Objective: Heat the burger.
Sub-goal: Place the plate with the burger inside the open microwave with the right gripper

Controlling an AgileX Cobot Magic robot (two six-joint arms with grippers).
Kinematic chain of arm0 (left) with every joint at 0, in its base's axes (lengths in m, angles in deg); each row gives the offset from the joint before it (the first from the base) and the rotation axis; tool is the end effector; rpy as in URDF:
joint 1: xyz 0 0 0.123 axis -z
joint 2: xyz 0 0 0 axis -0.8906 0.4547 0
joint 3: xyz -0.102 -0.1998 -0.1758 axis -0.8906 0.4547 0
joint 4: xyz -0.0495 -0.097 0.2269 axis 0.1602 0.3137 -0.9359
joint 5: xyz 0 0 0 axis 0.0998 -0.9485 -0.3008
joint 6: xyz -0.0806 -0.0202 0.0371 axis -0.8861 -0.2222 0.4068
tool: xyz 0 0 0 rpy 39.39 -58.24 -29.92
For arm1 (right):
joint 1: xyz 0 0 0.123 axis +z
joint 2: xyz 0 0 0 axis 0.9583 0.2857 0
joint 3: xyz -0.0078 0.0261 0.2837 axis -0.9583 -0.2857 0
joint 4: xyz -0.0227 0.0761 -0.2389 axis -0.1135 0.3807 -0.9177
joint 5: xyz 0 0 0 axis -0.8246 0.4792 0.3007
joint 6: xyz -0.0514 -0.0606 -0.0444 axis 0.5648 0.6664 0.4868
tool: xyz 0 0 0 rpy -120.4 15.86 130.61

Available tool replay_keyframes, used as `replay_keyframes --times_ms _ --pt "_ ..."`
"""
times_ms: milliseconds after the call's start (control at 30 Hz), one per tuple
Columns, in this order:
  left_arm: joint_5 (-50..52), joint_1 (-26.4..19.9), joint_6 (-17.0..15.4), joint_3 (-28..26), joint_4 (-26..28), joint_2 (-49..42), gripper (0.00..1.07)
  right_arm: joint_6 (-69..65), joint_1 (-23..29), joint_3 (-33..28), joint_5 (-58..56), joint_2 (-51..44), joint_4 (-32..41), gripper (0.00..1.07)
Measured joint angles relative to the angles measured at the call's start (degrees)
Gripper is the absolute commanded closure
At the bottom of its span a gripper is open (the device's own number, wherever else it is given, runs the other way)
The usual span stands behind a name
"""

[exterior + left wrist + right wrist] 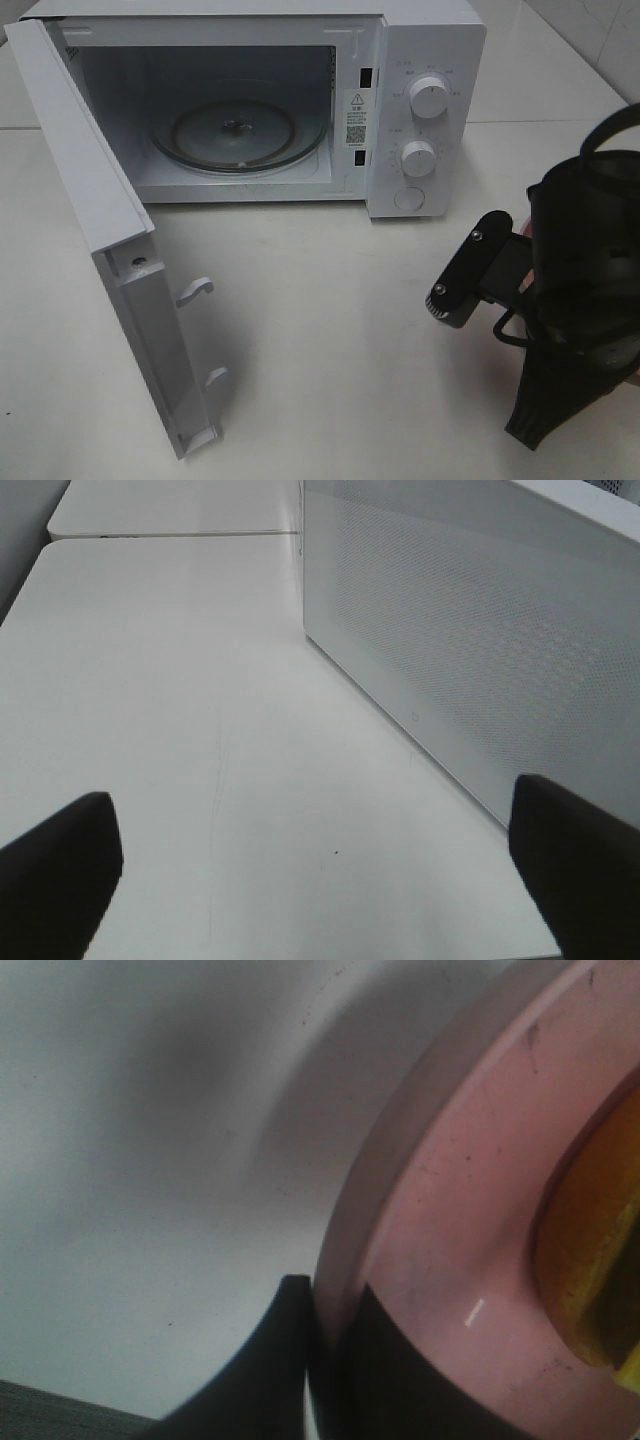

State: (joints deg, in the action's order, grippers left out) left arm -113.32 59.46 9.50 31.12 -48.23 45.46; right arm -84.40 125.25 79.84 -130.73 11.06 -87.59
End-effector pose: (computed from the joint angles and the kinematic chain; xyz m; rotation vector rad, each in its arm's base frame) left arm -0.0050 -0.0145 0.2798 0.0731 2.0046 -0.0967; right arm 0.1706 0.1416 0.1682 -1.0654 2.6270 -0.7190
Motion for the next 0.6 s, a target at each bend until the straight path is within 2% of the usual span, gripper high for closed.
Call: replay_keyframes --times_ms 600 --pt "0.0 0.0 0.0 0.0 0.0 0.0 0.06 8.42 11.4 0.0 -1.09 0.0 -1.09 1.07"
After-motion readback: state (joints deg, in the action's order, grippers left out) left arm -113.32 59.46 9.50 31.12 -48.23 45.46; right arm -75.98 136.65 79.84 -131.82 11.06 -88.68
